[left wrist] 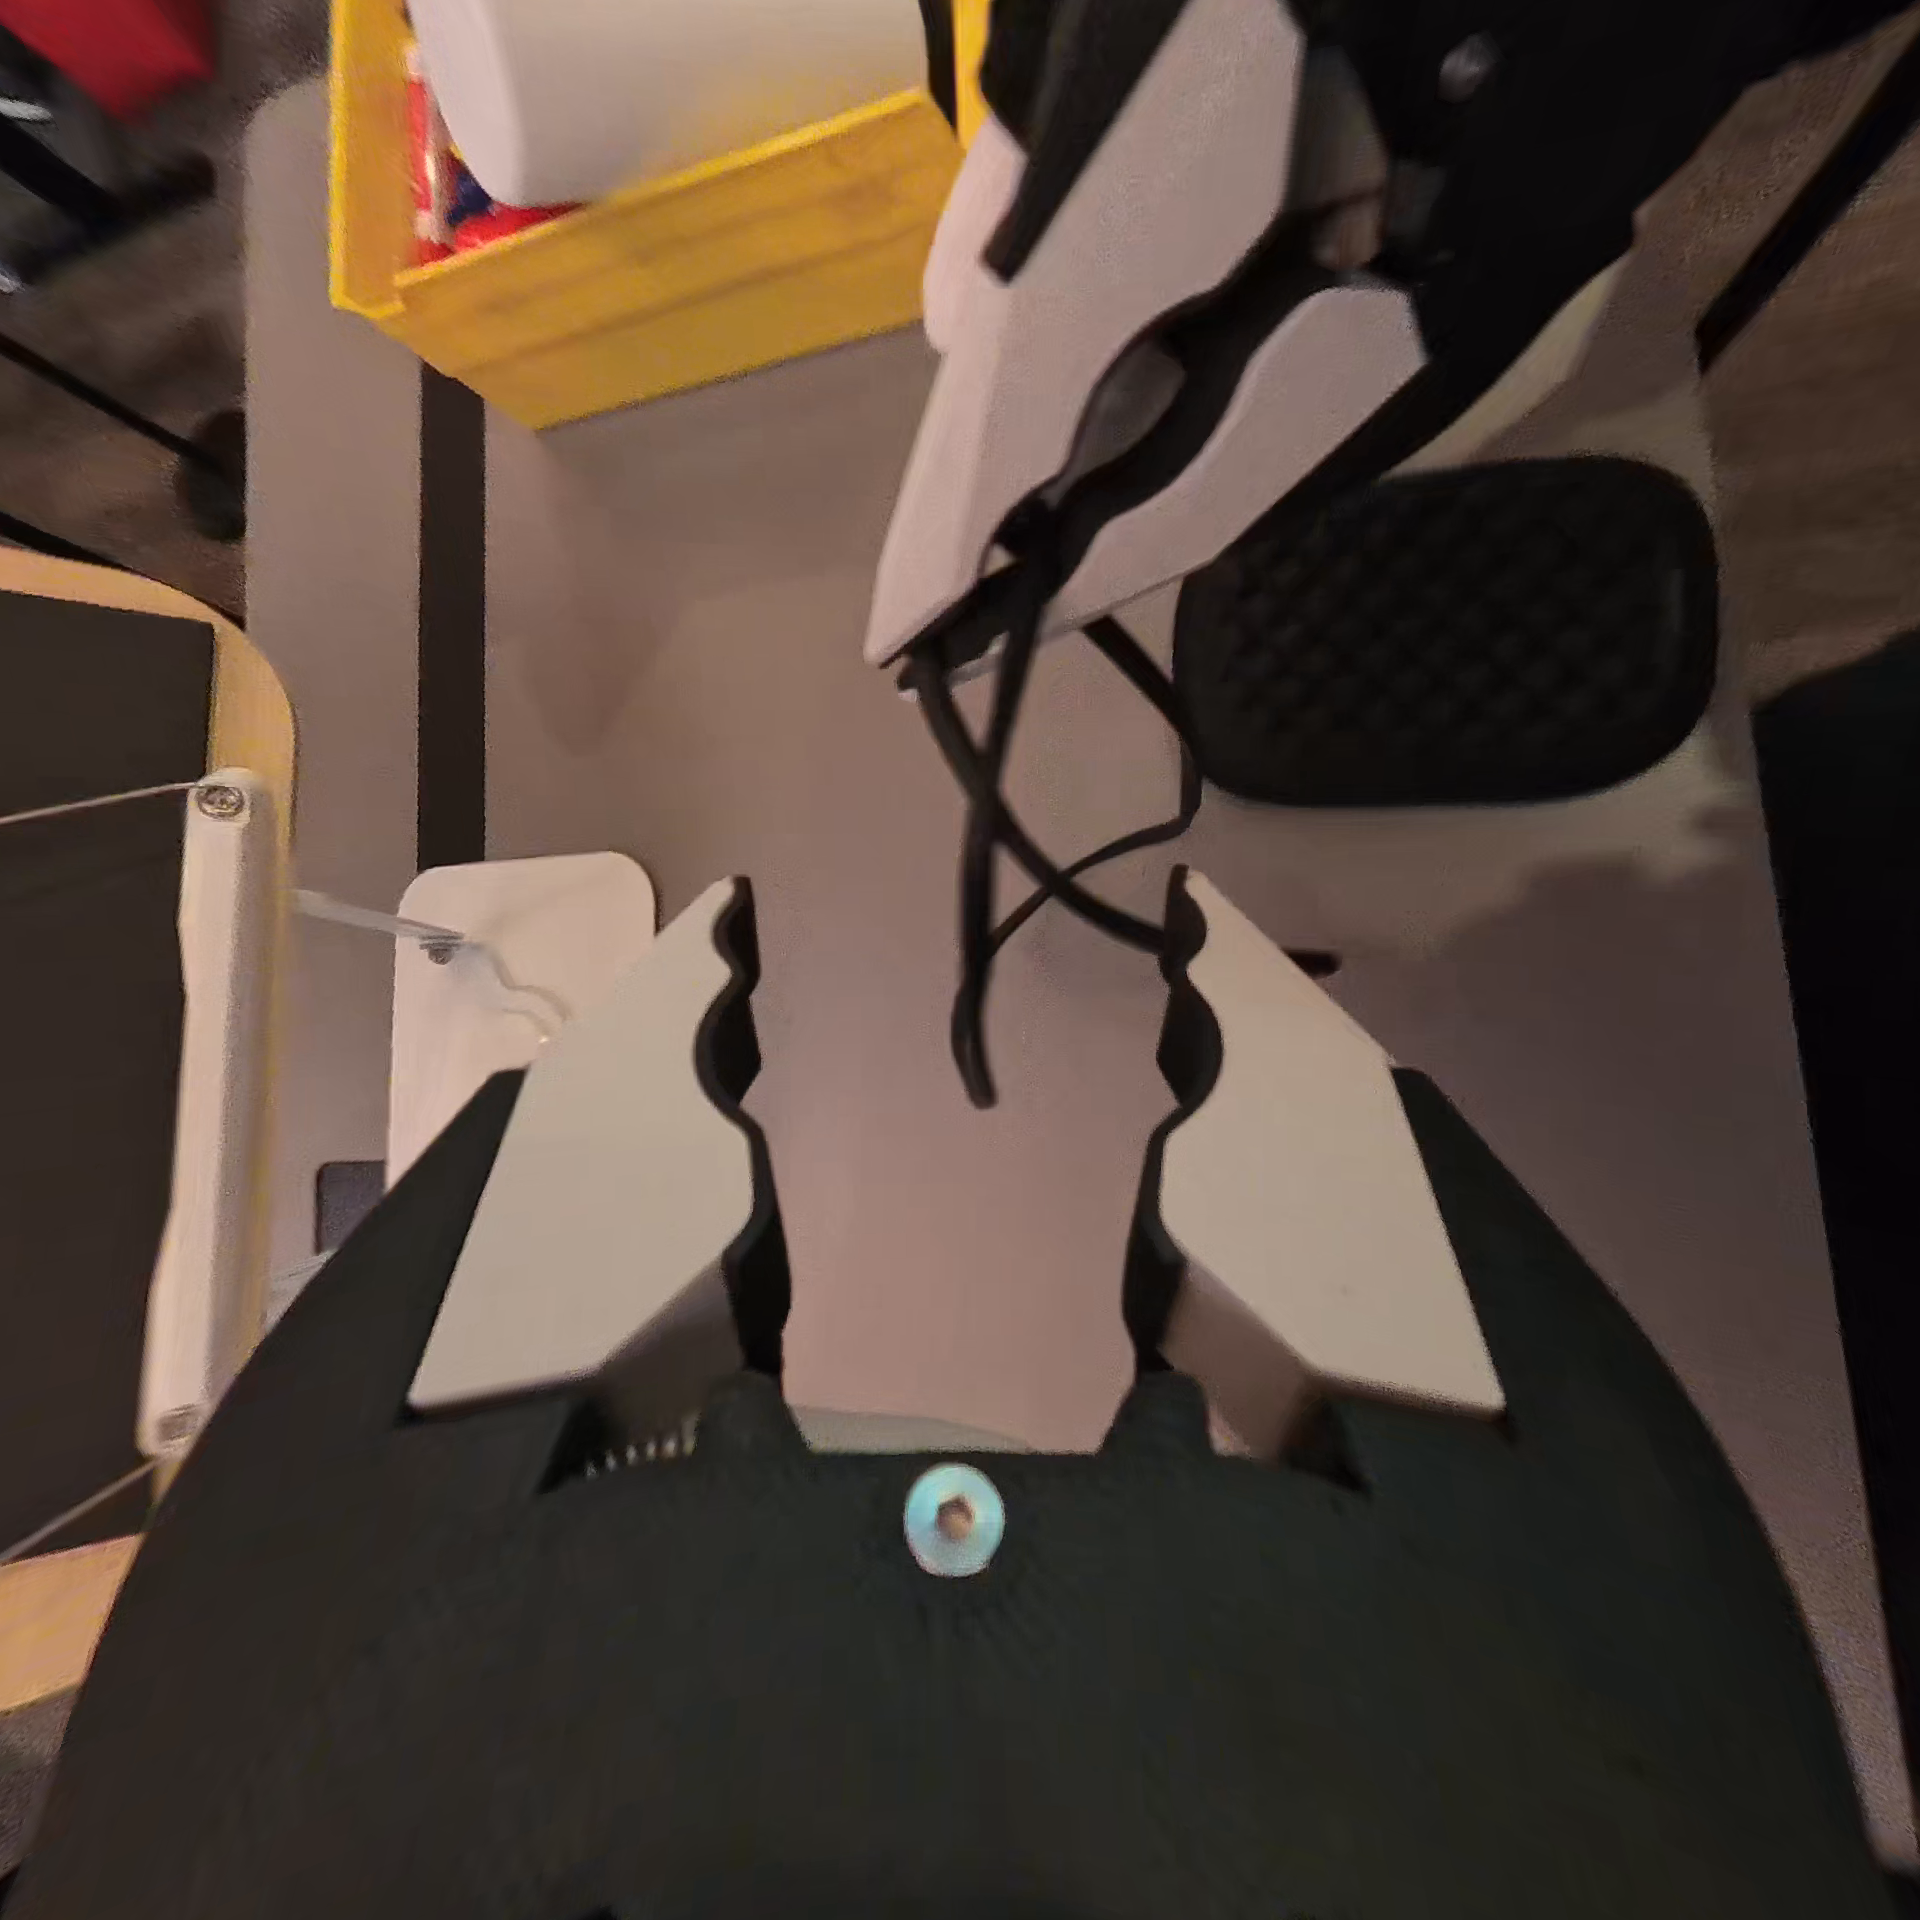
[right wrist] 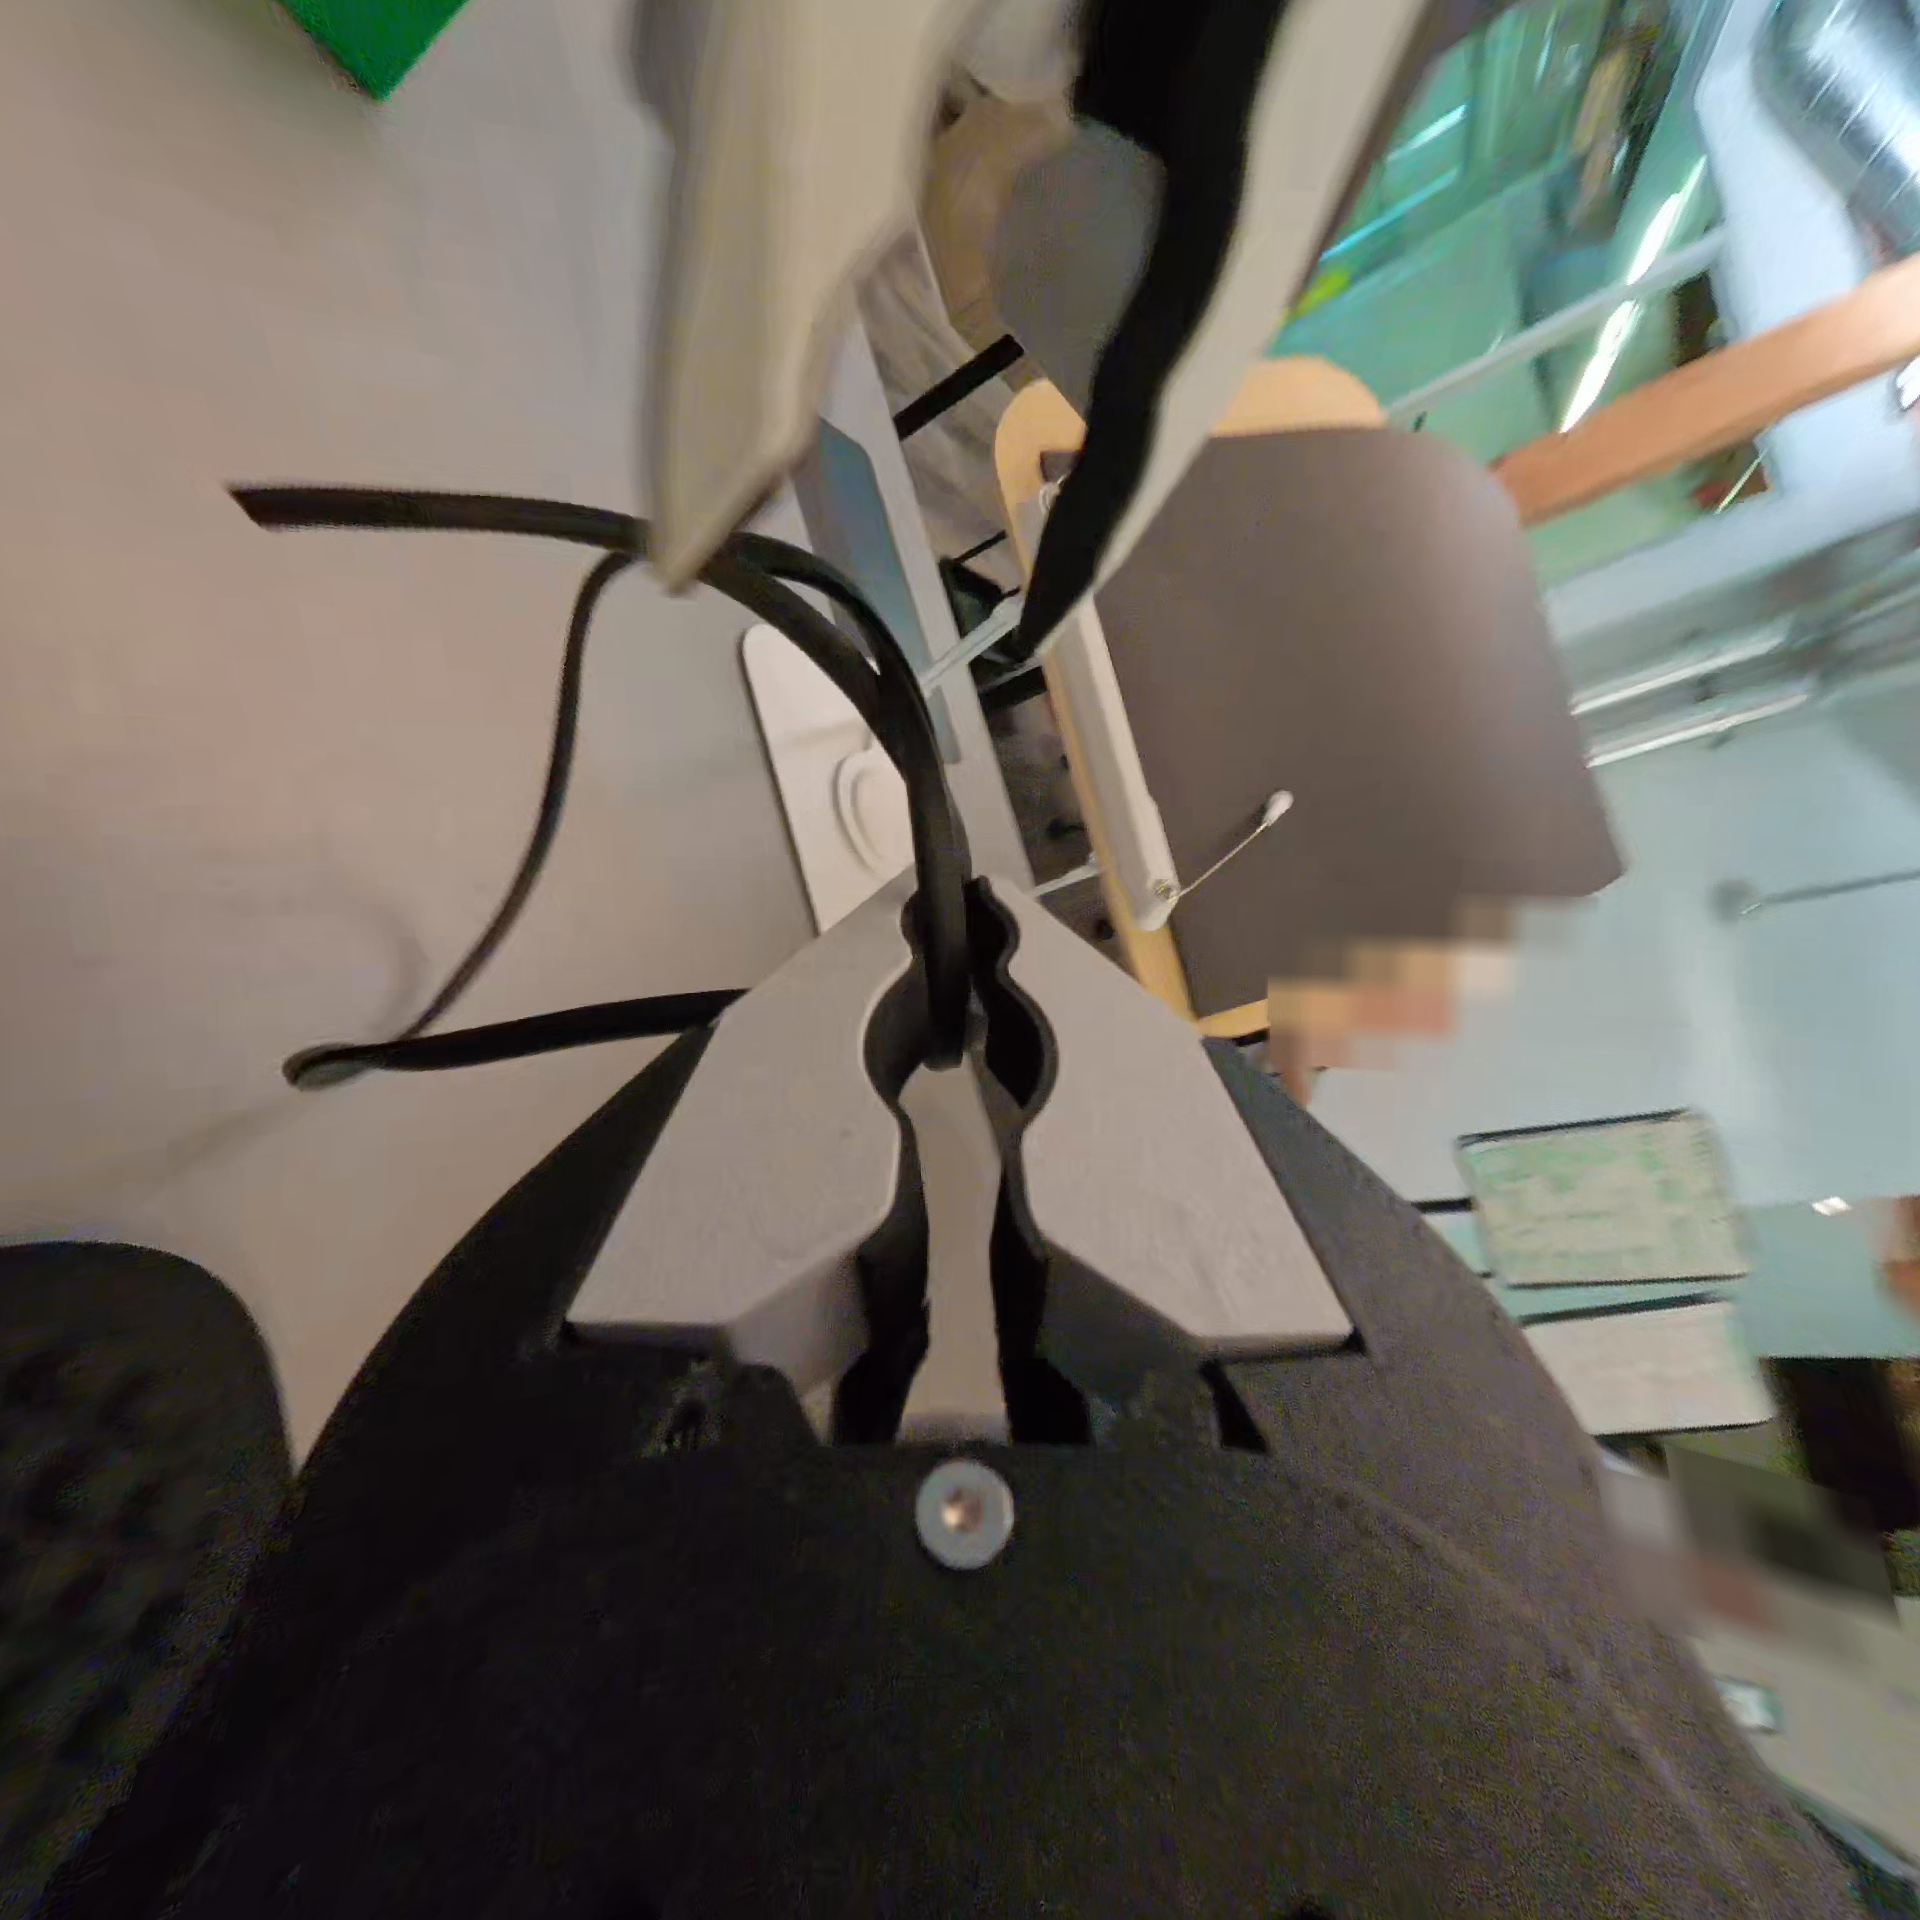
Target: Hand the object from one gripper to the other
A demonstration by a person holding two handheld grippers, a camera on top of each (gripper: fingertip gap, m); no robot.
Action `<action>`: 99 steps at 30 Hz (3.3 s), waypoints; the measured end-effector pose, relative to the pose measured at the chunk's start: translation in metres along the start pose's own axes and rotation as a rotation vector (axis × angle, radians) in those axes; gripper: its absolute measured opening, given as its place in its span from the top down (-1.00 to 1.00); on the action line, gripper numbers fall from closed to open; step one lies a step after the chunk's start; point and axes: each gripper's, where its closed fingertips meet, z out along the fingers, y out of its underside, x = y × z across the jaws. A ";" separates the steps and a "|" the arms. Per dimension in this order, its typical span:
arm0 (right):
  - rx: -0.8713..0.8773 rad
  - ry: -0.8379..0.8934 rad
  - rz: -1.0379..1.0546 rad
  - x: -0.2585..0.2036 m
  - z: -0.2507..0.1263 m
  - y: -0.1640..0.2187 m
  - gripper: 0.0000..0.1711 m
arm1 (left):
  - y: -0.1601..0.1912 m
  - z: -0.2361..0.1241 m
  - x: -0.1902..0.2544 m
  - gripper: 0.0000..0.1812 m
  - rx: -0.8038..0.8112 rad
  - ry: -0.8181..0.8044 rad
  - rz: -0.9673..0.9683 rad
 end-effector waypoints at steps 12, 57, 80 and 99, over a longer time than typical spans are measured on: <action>-0.062 -0.128 0.428 -0.004 0.009 0.007 1.00 | -0.013 0.055 0.000 -0.30 0.192 -0.410 -0.152; -0.105 -0.083 -0.135 -0.019 0.008 0.002 0.87 | 0.015 0.049 -0.012 0.95 -0.223 -0.332 0.192; 0.118 -0.155 0.416 -0.003 -0.002 -0.006 0.96 | 0.004 0.019 -0.021 0.45 -0.055 -0.420 0.101; 0.340 -0.181 0.887 0.027 -0.014 -0.008 0.96 | 0.040 -0.009 0.017 0.31 0.096 -0.340 -0.215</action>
